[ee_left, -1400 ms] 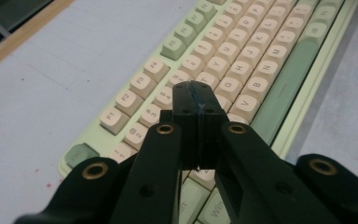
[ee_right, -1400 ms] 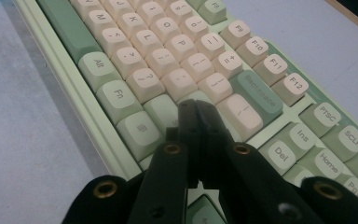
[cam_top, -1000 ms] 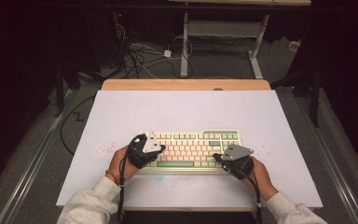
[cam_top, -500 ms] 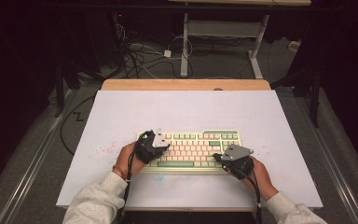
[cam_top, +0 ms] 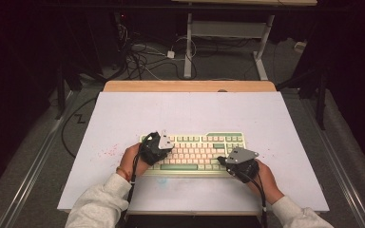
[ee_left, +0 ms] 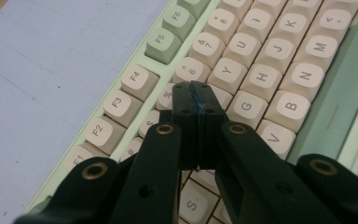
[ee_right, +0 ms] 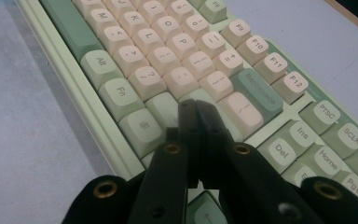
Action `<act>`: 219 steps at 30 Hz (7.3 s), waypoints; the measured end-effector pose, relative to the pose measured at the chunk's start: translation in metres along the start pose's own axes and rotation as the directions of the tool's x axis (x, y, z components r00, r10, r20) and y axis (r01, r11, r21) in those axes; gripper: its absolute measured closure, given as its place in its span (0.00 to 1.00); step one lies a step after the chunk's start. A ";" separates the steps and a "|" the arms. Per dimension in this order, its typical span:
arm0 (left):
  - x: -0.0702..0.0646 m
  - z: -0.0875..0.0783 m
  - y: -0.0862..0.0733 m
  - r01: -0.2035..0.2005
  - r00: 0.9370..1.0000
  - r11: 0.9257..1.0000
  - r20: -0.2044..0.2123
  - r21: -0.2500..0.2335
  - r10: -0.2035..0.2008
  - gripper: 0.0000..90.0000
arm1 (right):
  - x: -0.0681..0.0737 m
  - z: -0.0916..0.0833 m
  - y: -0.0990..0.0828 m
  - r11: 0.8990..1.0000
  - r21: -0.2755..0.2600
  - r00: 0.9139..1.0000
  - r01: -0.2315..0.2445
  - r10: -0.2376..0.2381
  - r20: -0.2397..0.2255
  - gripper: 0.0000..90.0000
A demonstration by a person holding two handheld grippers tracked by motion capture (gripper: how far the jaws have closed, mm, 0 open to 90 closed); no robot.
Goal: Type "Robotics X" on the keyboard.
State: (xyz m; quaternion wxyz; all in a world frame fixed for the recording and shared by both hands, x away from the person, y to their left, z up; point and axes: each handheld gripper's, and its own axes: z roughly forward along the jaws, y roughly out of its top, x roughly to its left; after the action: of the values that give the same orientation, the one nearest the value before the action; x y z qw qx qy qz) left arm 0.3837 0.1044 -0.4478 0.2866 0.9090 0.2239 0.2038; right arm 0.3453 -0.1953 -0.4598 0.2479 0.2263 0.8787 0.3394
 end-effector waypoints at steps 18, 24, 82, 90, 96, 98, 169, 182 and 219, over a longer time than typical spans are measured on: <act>-0.001 -0.031 -0.003 0.007 0.998 0.991 -0.066 -0.134 -0.016 0.97 | -0.002 -0.024 0.009 0.997 -0.075 1.000 0.008 -0.008 0.007 1.00; -0.003 -0.042 -0.010 0.005 0.997 0.986 -0.078 -0.165 -0.018 0.97 | -0.002 -0.029 0.009 0.996 -0.091 1.000 0.003 -0.003 0.008 1.00; -0.034 -0.068 -0.095 0.047 0.986 0.980 -0.150 -0.195 -0.077 0.23 | -0.021 -0.008 0.033 0.996 -0.091 1.000 -0.022 0.020 -0.019 1.00; -0.034 -0.077 -0.105 0.068 0.984 0.975 -0.145 -0.209 -0.100 0.23 | -0.020 0.005 0.047 0.996 -0.086 0.999 -0.016 0.013 -0.035 1.00; -0.034 -0.077 -0.109 0.072 0.984 0.977 -0.143 -0.202 -0.102 0.23 | -0.017 0.018 0.056 0.998 -0.064 0.999 -0.015 0.012 -0.048 1.00; -0.033 -0.078 -0.111 0.079 0.985 0.976 -0.136 -0.201 -0.108 0.23 | -0.015 0.024 0.057 0.999 -0.052 0.998 -0.014 0.011 -0.056 1.00; -0.035 -0.073 -0.112 0.055 0.988 0.986 -0.138 -0.155 -0.077 0.23 | 0.004 -0.002 0.060 0.977 -0.211 0.999 -0.038 0.033 -0.029 0.33; -0.033 -0.078 -0.110 0.079 0.985 0.976 -0.132 -0.204 -0.108 0.25 | 0.002 -0.028 0.040 0.966 -0.257 0.998 -0.034 0.047 0.045 0.24; -0.024 -0.057 -0.058 0.073 0.997 0.991 0.021 -0.116 -0.071 0.97 | 0.009 -0.071 -0.029 0.977 -0.207 0.990 -0.059 0.084 0.115 0.26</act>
State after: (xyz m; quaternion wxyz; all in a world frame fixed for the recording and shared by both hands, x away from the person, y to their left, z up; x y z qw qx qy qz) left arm 0.3190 0.1594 -0.4459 0.3483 0.8837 0.2417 0.1984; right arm 0.2895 -0.2439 -0.4366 0.3108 0.2518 0.8139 0.4213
